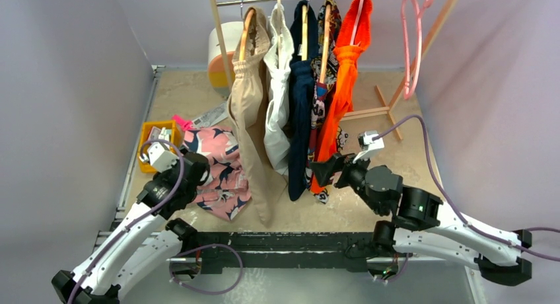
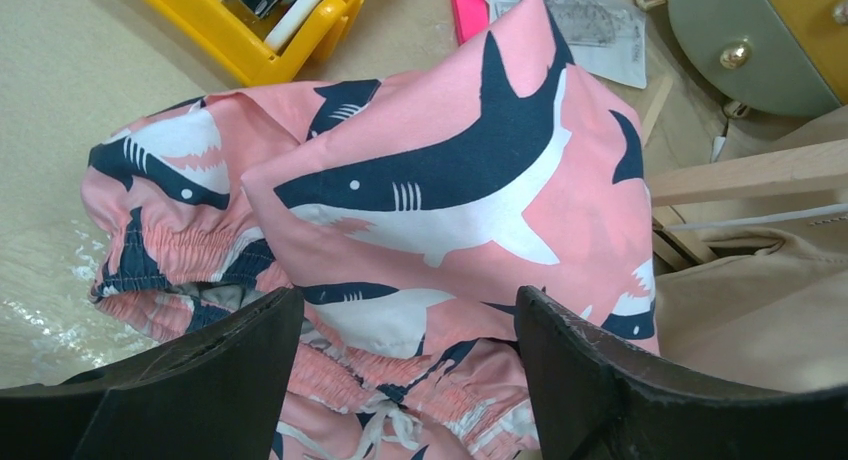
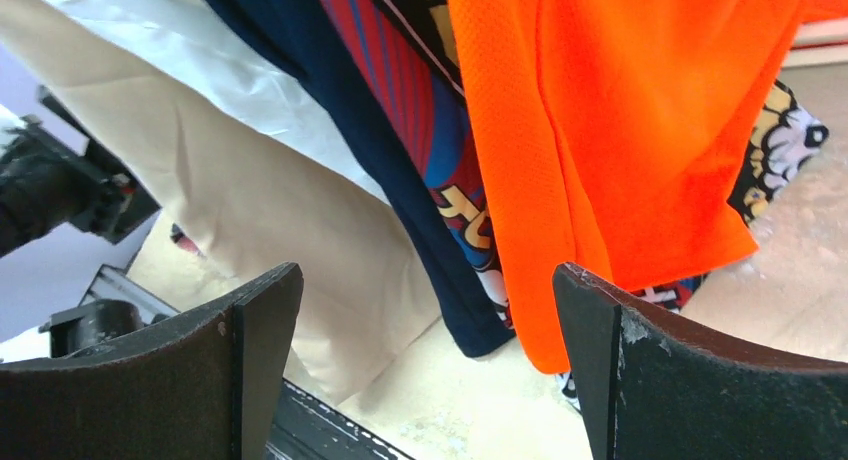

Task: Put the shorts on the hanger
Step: Adjust the shorts at the center of the board.

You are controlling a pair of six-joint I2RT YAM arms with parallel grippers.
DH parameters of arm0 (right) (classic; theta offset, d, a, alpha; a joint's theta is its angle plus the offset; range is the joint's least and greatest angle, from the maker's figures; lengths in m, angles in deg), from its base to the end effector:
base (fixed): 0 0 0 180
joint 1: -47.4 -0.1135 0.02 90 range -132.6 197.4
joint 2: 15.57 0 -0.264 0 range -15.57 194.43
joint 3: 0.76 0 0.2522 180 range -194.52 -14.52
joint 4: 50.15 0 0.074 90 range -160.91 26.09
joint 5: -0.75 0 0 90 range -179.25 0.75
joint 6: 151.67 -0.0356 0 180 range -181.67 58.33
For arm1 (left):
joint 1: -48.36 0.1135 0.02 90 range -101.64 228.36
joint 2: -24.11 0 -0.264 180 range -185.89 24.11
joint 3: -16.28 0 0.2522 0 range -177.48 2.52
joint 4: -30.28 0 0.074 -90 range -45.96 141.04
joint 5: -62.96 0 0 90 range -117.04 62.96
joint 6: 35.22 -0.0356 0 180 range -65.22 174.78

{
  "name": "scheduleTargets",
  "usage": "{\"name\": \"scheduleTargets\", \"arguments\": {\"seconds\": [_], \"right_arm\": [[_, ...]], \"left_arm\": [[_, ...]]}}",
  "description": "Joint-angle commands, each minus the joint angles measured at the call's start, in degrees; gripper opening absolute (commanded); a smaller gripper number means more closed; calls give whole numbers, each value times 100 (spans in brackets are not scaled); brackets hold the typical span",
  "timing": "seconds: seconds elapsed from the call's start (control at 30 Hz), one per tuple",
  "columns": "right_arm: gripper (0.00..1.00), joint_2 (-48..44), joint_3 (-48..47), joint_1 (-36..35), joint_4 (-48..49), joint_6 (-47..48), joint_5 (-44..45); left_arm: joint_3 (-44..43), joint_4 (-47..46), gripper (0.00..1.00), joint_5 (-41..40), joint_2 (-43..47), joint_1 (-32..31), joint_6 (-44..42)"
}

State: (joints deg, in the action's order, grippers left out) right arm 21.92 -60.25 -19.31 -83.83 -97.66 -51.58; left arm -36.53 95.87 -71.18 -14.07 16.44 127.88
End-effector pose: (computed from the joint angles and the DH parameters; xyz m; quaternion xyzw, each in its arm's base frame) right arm 0.0771 0.1241 0.3480 0.0022 0.7617 0.3104 0.5688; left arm 0.1143 -0.0420 0.2631 -0.4247 0.7735 -0.0302 0.4695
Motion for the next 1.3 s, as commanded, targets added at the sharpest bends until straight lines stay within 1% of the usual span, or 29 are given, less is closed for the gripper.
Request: {"name": "scheduleTargets", "arguments": {"seconds": [0.0, 0.1, 0.23, 0.37, 0.57, 0.63, 0.67, 0.7, 0.73, 0.8, 0.87, 0.9, 1.07, 1.17, 1.27], "right_arm": [[96, -42, 246, 1, 699, 651, -644], [94, 230, 259, 1, 729, 926, -1328], [92, 617, 312, 1, 1022, 1243, -2159], [91, 963, 284, -4, 1246, 1411, -2501], [91, 1127, 331, -8, 1716, 1438, -2835], [91, 1147, 331, -14, 1853, 1416, -2985], [91, 1152, 324, -17, 1912, 1411, -3071], [91, 1142, 314, -17, 1962, 1411, -3165], [91, 1128, 291, -17, 1991, 1410, -3217], [91, 1075, 249, -19, 2021, 1410, -3284], [91, 981, 190, -19, 2035, 1410, -3313], [91, 940, 155, -17, 2042, 1422, -3329], [91, 966, -225, -21, 1958, 1609, -3559], [91, 1207, -518, -17, 1822, 1775, -3623], [91, 1401, -711, -25, 1784, 1923, -3671]], "left_arm": [[179, 79, 72, -109, -130, 4, 564], [183, 53, 69, -165, -297, 2, 560], [146, -26, 69, -332, -445, 6, 404], [237, -169, 71, -426, -597, 46, 302], [602, -696, 71, -132, -795, 143, 180], [756, -910, 69, -13, -844, 218, 125], [823, -990, 65, 45, -884, 254, 112], [873, -1059, 59, 94, -907, 272, 102], [907, -1109, 51, 131, -905, 282, 96], [922, -1157, 29, 174, -852, 283, 77], [819, -1068, 3, 168, -717, 278, -8], [697, -946, 0, 139, -619, 282, -28], [-302, -212, 0, -98, 6, 283, -334], [-900, 68, 0, -212, 309, 283, -641], [-1312, 438, 0, -290, 422, 283, -666]]}}
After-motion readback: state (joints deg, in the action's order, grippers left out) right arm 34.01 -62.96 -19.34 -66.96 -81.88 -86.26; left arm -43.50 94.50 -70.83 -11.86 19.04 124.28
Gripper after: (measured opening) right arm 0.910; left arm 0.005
